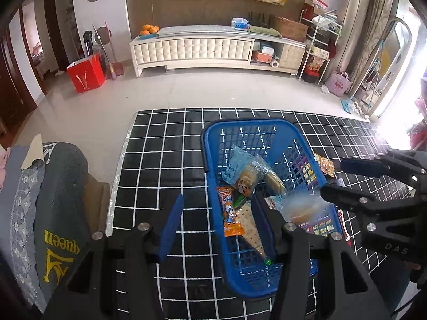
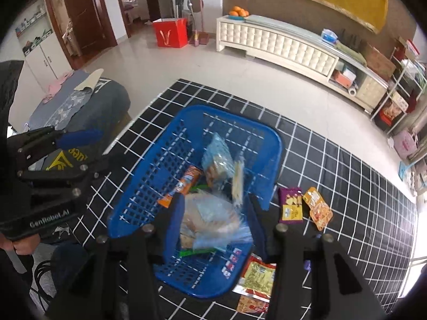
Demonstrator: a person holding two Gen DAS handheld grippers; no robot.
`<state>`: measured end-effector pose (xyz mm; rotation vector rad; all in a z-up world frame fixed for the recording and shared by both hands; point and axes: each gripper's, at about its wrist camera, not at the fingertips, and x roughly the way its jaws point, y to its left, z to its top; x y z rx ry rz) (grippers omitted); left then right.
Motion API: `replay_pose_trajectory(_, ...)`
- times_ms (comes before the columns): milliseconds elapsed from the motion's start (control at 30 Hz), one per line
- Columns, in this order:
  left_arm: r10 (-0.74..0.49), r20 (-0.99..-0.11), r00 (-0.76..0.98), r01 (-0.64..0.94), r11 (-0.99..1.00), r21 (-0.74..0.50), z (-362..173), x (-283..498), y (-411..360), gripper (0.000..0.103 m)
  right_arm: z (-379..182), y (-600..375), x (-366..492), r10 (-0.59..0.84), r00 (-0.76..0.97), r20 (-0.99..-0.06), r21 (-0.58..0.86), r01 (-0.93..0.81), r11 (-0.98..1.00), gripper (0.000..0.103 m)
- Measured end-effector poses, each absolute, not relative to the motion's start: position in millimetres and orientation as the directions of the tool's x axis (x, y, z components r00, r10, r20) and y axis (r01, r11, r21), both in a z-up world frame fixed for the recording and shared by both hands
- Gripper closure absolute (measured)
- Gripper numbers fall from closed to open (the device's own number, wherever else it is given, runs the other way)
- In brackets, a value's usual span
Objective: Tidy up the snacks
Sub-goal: 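Lower the clear biscuit bag into the basket and open the right tool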
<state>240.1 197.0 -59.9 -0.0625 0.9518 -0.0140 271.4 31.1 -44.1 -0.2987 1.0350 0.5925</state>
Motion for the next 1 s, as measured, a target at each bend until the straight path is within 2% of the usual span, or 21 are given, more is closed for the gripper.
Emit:
replay_pose_trajectory(67,-0.042,-0.811,0.583,-0.019,0.998,-0.066,-60.1,236.2,204.6,0.052,-42.0,40.5,269.4,0.316,0.383,-0.868,0.023,-0.605,0.796,0.059)
replay_pose_trajectory(100,-0.042,-0.812,0.582,-0.023,0.997,-0.068,-61.2,234.6,209.0,0.052,-41.9,45.8,268.9,0.313,0.391,-0.866,0.011,-0.610,0.793,0.071)
replay_pose_trajectory(133,-0.040,-0.813,0.580,-0.027,0.997,-0.069,-62.1,233.6,211.9,0.052,-43.1,50.9,269.5,0.310,0.391,-0.867,0.006,-0.614,0.790,0.075)
replay_pose_trajectory(700,-0.046,-0.838,0.544,-0.051,0.995,-0.088,-74.1,224.2,235.6,0.052,-66.0,92.6,270.3,0.297,0.341,-0.892,0.016,-0.633,0.774,0.075)
replay_pose_trajectory(867,-0.042,-0.829,0.558,-0.038,0.996,-0.077,-64.4,216.2,217.8,0.051,-57.1,76.1,261.7,0.307,0.350,-0.885,0.023,-0.626,0.780,0.074)
replay_pose_trajectory(900,-0.038,-0.824,0.566,-0.037,0.997,-0.072,-60.7,213.6,211.8,0.043,-56.1,70.9,261.0,0.300,0.350,-0.887,0.021,-0.620,0.785,0.070)
replay_pose_trajectory(967,-0.034,-0.813,0.581,-0.036,0.997,-0.067,-56.7,210.4,203.9,0.039,-51.6,58.0,259.1,0.294,0.361,-0.885,0.017,-0.605,0.796,0.060)
replay_pose_trajectory(1000,-0.032,-0.810,0.585,-0.036,0.997,-0.065,-54.7,208.5,199.3,0.039,-49.2,52.5,258.4,0.295,0.367,-0.882,0.018,-0.599,0.800,0.051)
